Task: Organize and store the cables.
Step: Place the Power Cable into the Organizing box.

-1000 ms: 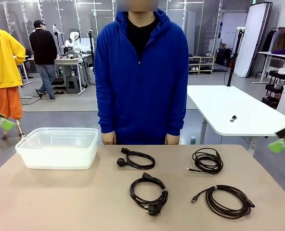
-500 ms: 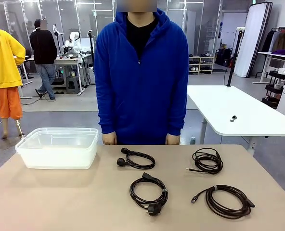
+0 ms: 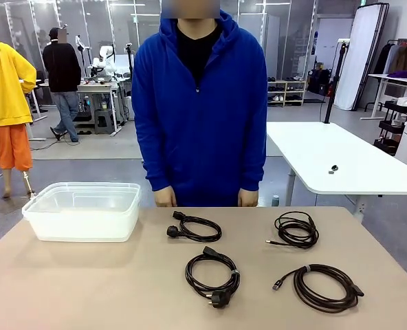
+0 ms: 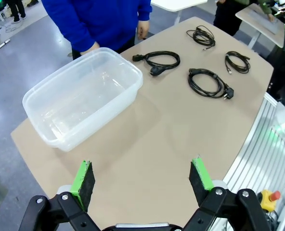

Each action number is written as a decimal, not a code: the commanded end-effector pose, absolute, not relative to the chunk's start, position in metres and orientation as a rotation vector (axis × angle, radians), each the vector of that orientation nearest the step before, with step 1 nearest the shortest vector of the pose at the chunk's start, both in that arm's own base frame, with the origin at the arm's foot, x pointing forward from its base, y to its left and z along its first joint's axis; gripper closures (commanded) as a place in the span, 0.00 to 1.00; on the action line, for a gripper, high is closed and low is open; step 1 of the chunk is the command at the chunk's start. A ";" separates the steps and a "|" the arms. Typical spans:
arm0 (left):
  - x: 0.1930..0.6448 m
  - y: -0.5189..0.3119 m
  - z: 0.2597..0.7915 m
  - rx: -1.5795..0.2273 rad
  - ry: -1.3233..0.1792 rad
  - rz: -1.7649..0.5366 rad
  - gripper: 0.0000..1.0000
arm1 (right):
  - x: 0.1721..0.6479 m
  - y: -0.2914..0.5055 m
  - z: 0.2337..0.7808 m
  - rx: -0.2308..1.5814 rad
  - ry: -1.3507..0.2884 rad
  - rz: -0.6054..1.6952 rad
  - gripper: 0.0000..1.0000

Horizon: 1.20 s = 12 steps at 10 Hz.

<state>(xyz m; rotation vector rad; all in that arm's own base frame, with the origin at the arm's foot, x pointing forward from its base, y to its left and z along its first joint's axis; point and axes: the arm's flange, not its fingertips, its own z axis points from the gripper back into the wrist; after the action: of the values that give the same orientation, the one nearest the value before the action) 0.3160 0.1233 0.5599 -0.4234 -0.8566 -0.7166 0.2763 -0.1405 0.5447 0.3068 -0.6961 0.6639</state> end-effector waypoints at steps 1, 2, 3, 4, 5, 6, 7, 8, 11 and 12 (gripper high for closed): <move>0.315 0.124 0.560 -0.435 -0.859 -0.740 0.00 | 0.275 -0.140 0.544 0.305 -0.697 0.680 0.00; 0.315 0.124 0.560 -0.435 -0.859 -0.740 0.00 | 0.275 -0.140 0.544 0.305 -0.697 0.680 0.00; 0.315 0.124 0.560 -0.435 -0.859 -0.740 0.00 | 0.275 -0.140 0.544 0.305 -0.697 0.680 0.00; 0.315 0.124 0.560 -0.435 -0.859 -0.740 0.00 | 0.275 -0.140 0.544 0.305 -0.697 0.680 0.00; 0.315 0.124 0.560 -0.435 -0.859 -0.740 0.00 | 0.275 -0.140 0.544 0.305 -0.697 0.680 0.00; 0.315 0.124 0.560 -0.435 -0.859 -0.740 0.00 | 0.275 -0.140 0.544 0.305 -0.697 0.680 0.00; 0.315 0.124 0.560 -0.435 -0.859 -0.740 0.00 | 0.275 -0.140 0.544 0.305 -0.697 0.680 0.00; 0.315 0.124 0.560 -0.435 -0.859 -0.740 0.00 | 0.275 -0.140 0.544 0.305 -0.697 0.680 0.00; 0.315 0.124 0.560 -0.435 -0.859 -0.740 0.00 | 0.275 -0.140 0.544 0.305 -0.697 0.680 0.00; 0.315 0.124 0.560 -0.435 -0.859 -0.740 0.00 | 0.275 -0.140 0.544 0.305 -0.697 0.680 0.00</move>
<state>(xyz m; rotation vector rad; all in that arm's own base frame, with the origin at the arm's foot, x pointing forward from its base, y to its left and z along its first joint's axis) 0.3150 0.1222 0.5603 -0.4216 -0.8539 -0.7179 0.2762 -0.1404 0.5449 0.3088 -0.6981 0.6628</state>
